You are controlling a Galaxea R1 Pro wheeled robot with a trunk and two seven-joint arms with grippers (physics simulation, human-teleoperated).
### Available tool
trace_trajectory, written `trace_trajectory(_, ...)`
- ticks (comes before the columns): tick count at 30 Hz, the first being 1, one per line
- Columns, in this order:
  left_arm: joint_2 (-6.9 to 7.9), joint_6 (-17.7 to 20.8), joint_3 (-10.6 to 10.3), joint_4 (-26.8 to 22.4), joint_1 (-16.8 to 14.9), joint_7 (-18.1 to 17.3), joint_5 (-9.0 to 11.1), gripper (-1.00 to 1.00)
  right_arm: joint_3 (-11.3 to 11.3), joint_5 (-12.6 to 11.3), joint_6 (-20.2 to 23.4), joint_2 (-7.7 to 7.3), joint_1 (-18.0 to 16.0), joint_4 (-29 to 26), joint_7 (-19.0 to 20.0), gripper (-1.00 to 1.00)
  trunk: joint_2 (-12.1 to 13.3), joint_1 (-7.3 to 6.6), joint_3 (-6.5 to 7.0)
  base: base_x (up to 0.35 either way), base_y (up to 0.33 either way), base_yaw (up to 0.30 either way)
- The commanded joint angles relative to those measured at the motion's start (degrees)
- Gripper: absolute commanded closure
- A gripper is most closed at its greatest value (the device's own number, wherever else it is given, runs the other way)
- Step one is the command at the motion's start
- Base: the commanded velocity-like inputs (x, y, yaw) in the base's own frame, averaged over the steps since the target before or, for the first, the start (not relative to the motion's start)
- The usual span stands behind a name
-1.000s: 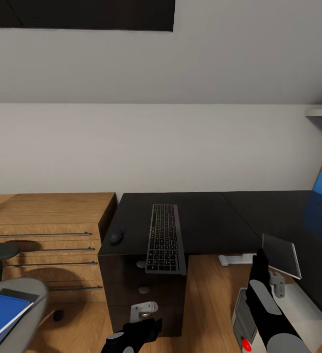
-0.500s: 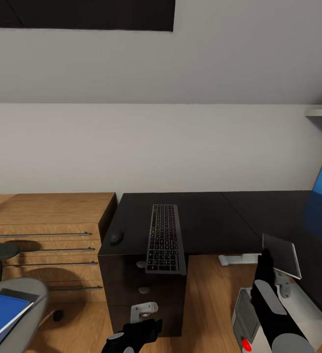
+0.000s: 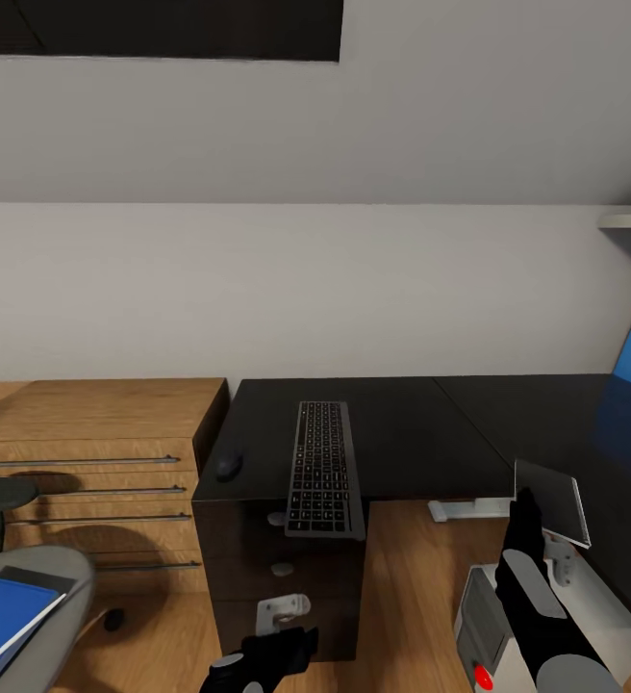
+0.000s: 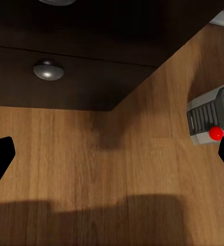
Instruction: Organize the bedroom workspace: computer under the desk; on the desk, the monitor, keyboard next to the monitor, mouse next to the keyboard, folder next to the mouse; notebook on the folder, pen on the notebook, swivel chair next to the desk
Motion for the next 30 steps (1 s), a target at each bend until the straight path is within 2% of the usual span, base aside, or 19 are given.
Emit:
trace_trajectory(1,0.02,0.07,-0.1,-0.02,-0.05,0.55,0.6,-1.0,0.07,-0.34,-0.19,-0.02,-0.03,-0.05,-0.07,-1.0,-0.03,-0.01,-0.06,0.0,0.0,0.0)
trace_trajectory(11,-0.07,0.07,-0.11,1.09,-0.05,0.5,0.52,-1.0,0.08,-0.31,-0.2,-0.03,-0.03,-0.05,-0.09,-1.0,-0.03,-0.01,-0.06,0.0,0.0,0.0)
trace_trajectory(12,-0.08,0.07,-0.11,1.12,-0.05,0.49,0.52,-1.0,0.08,-0.31,-0.2,-0.03,-0.03,-0.05,-0.11,1.0,-0.03,-0.01,-0.06,0.0,0.0,0.0)
trace_trajectory(30,-0.16,0.07,-0.11,1.31,-0.05,0.49,0.51,-1.0,0.04,-0.34,-0.11,-0.03,-0.02,-0.14,-0.16,1.0,-0.03,-0.01,-0.06,0.0,0.0,0.0)
